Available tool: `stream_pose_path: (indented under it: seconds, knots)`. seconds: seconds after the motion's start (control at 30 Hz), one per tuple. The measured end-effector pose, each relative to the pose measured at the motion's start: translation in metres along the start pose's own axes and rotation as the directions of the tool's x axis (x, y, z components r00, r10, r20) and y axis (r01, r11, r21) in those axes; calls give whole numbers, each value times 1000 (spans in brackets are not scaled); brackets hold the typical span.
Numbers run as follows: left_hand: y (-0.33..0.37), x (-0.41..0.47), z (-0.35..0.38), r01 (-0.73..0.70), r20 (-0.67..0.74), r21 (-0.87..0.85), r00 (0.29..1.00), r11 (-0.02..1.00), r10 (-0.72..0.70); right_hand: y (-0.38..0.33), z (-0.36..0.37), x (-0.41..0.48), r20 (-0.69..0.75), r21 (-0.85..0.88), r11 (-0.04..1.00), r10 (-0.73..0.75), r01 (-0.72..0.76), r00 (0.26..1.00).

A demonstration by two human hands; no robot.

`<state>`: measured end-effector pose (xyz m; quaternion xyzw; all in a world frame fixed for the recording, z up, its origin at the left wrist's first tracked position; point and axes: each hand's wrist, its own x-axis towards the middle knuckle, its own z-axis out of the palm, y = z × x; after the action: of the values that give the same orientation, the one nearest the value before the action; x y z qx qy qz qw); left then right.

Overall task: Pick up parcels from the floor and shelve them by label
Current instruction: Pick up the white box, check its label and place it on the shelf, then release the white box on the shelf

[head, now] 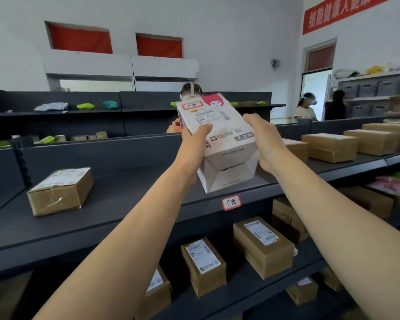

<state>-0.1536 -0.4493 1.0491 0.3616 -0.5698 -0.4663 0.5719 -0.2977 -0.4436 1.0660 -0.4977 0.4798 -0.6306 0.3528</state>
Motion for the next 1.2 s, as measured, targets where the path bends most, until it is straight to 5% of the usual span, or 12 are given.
stream_pose_path:
  seconds: [0.23, 0.57, 0.77, 0.93, 1.2]
  knots:
    - [-25, 36, -8, 227, -4, 127, 974, 966, -228, 31, 26, 38, -94, -67, 986, 145, -151, 985]
    - [-35, 42, -5, 236, -49, 181, 972, 955, -231, 41, 24, 37, -124, -182, 981, 51, -73, 991]
    - [-14, -9, 0, -89, -214, 174, 969, 981, 126, 29, 0, -11, -143, -222, 959, -209, 175, 967]
    - [-8, -85, 22, -377, -130, 179, 907, 909, 402, 29, -35, -84, -150, -107, 952, -300, 286, 942]
    - [-52, -189, 75, -416, 169, 77, 901, 906, 400, 75, -105, -193, -292, -52, 981, -196, 189, 936]
